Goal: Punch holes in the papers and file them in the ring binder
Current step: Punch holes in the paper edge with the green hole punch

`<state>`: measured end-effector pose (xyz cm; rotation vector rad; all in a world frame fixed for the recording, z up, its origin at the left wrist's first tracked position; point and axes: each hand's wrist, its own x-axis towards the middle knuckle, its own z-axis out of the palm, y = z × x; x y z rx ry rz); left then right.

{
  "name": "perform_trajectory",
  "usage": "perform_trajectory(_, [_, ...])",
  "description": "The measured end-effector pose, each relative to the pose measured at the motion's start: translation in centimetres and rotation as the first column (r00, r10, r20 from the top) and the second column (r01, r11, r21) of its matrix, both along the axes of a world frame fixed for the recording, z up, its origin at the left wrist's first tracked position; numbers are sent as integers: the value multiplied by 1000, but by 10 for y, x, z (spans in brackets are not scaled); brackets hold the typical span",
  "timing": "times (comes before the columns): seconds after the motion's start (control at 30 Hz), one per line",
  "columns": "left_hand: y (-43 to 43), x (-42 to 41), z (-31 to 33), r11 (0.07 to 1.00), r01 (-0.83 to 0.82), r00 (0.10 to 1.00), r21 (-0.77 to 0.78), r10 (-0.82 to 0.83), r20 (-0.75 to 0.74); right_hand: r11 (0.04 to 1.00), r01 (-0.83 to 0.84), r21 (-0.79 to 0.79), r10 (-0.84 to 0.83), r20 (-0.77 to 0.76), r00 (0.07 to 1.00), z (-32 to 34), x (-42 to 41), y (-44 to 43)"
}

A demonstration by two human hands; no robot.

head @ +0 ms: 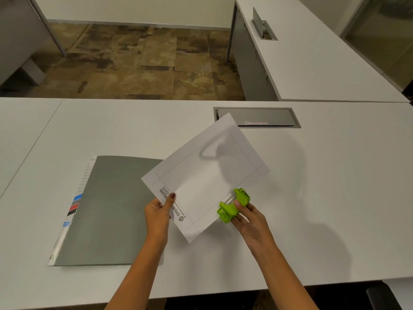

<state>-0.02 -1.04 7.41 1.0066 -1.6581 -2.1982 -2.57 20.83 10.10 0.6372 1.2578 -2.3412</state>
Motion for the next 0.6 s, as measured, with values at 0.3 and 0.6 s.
perform_trajectory(0.3, [1,-3,1,1000,11,1000,14,-11,-23,1000,-2,-6,2,4,1000,3,-6,4])
perform_trajectory(0.6, [-3,-5,0,1000,14,1000,18,-13,-16,997,10,-81,-10,9,1000,4,-8,3])
